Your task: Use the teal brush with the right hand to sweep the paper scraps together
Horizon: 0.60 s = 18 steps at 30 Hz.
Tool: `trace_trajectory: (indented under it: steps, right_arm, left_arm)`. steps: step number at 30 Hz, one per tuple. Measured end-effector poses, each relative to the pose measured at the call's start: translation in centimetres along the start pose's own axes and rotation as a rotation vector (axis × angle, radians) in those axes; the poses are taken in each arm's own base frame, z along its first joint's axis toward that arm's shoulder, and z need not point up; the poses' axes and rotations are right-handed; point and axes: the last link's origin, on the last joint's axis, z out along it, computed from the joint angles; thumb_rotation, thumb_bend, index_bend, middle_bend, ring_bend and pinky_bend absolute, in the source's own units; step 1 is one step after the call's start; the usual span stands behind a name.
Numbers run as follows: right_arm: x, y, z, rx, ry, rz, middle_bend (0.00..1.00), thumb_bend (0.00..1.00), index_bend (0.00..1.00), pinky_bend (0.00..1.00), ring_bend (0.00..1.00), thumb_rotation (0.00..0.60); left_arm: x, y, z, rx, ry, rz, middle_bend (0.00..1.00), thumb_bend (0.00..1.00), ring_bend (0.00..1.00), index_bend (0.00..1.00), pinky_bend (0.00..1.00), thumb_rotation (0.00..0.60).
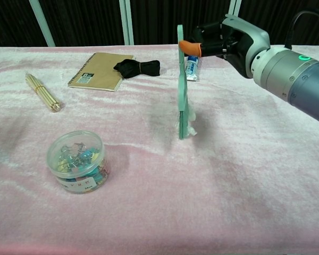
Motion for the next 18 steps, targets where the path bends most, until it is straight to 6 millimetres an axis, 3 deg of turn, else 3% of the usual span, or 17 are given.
trace_trajectory:
  steps: [4, 9, 18]
  right_arm:
    - [0.9, -1.9, -0.6, 0.057, 0.015, 0.026, 0.69, 0.47, 0.81, 0.17, 0.38, 0.6]
    - [4.2, -3.3, -1.1, 0.105, 0.092, -0.007, 0.68, 0.47, 0.81, 0.17, 0.38, 0.6]
    - [10.8, -2.7, -3.8, 0.08, 0.173, -0.185, 0.68, 0.47, 0.81, 0.17, 0.38, 0.6]
  left_arm:
    - [0.0, 0.0, 0.0, 0.0, 0.001, -0.001, 0.04, 0.28, 0.06, 0.09, 0.3, 0.6]
    - [0.0, 0.0, -0.1, -0.002, 0.001, 0.002, 0.04, 0.28, 0.06, 0.1, 0.31, 0.6]
    - [0.0, 0.1, -0.1, -0.001, 0.005, 0.007, 0.04, 0.28, 0.06, 0.1, 0.3, 0.6]
